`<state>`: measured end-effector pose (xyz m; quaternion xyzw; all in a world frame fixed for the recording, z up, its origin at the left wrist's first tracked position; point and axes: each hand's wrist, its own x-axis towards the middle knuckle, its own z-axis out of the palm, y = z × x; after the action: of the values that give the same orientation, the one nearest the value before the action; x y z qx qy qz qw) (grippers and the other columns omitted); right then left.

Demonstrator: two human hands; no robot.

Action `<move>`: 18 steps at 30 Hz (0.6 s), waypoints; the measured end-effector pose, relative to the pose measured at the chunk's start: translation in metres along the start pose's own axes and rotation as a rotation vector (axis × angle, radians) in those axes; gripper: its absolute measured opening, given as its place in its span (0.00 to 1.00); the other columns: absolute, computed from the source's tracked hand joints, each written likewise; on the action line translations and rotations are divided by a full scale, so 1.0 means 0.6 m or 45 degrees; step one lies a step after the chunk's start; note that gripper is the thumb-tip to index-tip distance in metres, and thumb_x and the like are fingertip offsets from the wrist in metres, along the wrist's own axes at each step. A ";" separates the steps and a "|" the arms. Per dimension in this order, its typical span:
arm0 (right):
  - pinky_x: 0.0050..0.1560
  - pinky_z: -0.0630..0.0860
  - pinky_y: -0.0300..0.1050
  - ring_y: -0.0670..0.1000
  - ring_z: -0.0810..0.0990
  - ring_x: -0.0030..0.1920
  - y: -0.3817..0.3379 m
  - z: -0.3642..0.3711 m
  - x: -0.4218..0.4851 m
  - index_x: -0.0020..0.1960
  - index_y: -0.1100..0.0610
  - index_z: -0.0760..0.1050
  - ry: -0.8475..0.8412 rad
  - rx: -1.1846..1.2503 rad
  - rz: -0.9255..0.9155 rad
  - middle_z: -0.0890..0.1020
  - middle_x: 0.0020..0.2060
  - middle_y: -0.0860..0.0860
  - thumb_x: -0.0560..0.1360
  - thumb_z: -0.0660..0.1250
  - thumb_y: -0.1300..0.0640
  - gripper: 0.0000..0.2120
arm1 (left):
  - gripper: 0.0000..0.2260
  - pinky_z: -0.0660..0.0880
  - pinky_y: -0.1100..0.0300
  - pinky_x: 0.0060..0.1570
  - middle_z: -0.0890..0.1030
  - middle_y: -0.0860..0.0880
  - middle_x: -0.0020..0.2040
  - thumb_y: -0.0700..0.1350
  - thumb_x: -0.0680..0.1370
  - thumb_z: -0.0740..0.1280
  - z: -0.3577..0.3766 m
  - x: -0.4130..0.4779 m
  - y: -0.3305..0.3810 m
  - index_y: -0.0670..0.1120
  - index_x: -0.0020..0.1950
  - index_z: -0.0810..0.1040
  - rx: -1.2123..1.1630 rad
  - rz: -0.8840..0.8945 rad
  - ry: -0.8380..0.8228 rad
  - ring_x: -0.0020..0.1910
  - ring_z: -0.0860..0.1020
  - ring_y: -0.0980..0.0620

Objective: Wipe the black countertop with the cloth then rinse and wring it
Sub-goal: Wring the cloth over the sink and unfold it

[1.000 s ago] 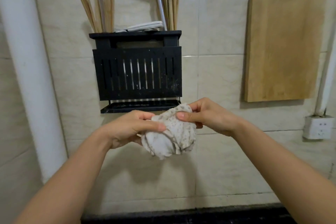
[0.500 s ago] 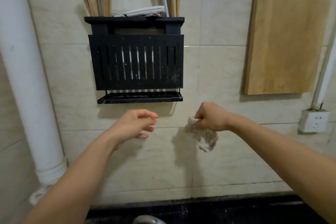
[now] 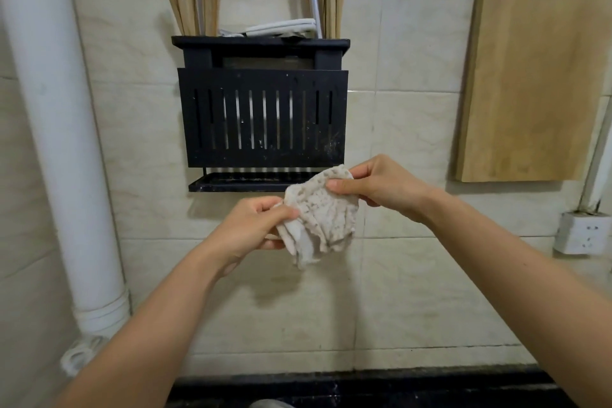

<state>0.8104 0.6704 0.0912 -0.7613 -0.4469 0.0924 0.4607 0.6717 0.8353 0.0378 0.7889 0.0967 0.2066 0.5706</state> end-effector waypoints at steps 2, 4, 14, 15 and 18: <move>0.27 0.59 0.37 0.44 0.62 0.23 0.003 0.002 0.009 0.30 0.60 0.77 0.083 0.100 0.100 0.71 0.22 0.45 0.71 0.75 0.52 0.16 | 0.07 0.79 0.55 0.47 0.84 0.41 0.46 0.44 0.75 0.69 -0.009 0.012 0.010 0.42 0.47 0.83 0.078 0.073 0.117 0.42 0.81 0.51; 0.24 0.58 0.37 0.46 0.61 0.22 0.008 0.011 0.021 0.27 0.56 0.69 0.217 0.363 0.167 0.67 0.21 0.47 0.70 0.75 0.56 0.19 | 0.07 0.76 0.54 0.41 0.81 0.41 0.37 0.47 0.73 0.71 -0.017 0.028 0.024 0.44 0.40 0.84 0.202 0.153 0.258 0.35 0.75 0.51; 0.50 0.78 0.45 0.48 0.81 0.46 0.037 0.097 0.026 0.50 0.52 0.70 0.583 0.323 -0.186 0.83 0.44 0.50 0.71 0.68 0.62 0.12 | 0.11 0.74 0.66 0.37 0.82 0.56 0.41 0.44 0.72 0.72 0.004 0.067 0.006 0.47 0.48 0.71 0.192 0.389 0.714 0.41 0.80 0.59; 0.51 0.76 0.46 0.48 0.80 0.48 0.045 0.100 0.025 0.50 0.52 0.71 0.593 0.073 -0.278 0.82 0.45 0.49 0.71 0.67 0.59 0.10 | 0.10 0.72 0.68 0.36 0.81 0.56 0.42 0.43 0.72 0.71 0.006 0.065 -0.003 0.47 0.47 0.70 0.300 0.465 0.683 0.41 0.79 0.60; 0.55 0.65 0.46 0.50 0.69 0.58 0.058 0.102 0.022 0.59 0.52 0.74 0.581 -0.827 -0.460 0.79 0.51 0.46 0.74 0.62 0.50 0.15 | 0.07 0.69 0.65 0.45 0.77 0.56 0.48 0.49 0.74 0.67 0.002 0.066 -0.030 0.51 0.51 0.73 0.818 0.629 0.588 0.53 0.73 0.56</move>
<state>0.8052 0.7123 0.0337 -0.7771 -0.4657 -0.3057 0.2929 0.7091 0.8556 0.0292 0.8584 0.0897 0.4660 0.1946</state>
